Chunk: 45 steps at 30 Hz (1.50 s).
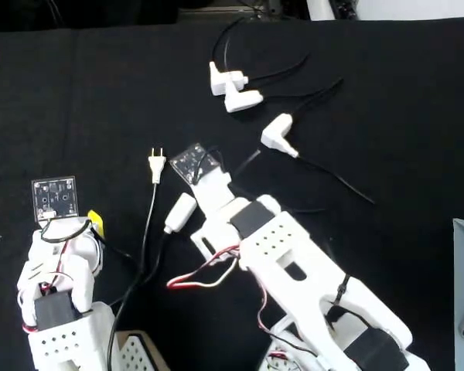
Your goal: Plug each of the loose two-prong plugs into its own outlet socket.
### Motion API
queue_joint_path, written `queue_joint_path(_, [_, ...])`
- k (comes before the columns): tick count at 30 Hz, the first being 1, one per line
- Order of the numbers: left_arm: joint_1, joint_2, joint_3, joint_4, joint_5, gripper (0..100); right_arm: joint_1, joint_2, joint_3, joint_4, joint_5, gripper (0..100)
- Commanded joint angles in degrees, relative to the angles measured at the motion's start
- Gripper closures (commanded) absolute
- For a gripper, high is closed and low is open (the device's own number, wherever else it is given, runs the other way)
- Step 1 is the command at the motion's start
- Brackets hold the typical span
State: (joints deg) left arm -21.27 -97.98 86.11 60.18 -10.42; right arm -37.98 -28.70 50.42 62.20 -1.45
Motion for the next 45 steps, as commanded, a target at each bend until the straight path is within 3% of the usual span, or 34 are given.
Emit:
queue_joint_path(1, [-0.40, -0.62, -0.31, 0.44, 0.00, 85, 1.32, 0.04, 0.40, -1.23, 0.53, 98.7])
queue_joint_path(17, [-0.40, -0.62, -0.31, 0.44, 0.00, 85, 3.96, 0.13, 2.59, -1.23, 7.47, 98.7])
queue_joint_path(25, [-0.40, -0.62, -0.31, 0.44, 0.00, 85, -2.64, 0.13, 9.71, -6.59, 7.91, 98.7])
queue_joint_path(36, [-0.40, -0.62, -0.22, 0.44, 0.00, 85, -2.29, -0.31, 10.15, -7.65, 7.74, 98.7])
queue_joint_path(45, [-0.48, -0.70, 0.22, 0.35, 0.00, 85, 11.78, -0.04, -9.54, -4.57, 9.05, 98.6])
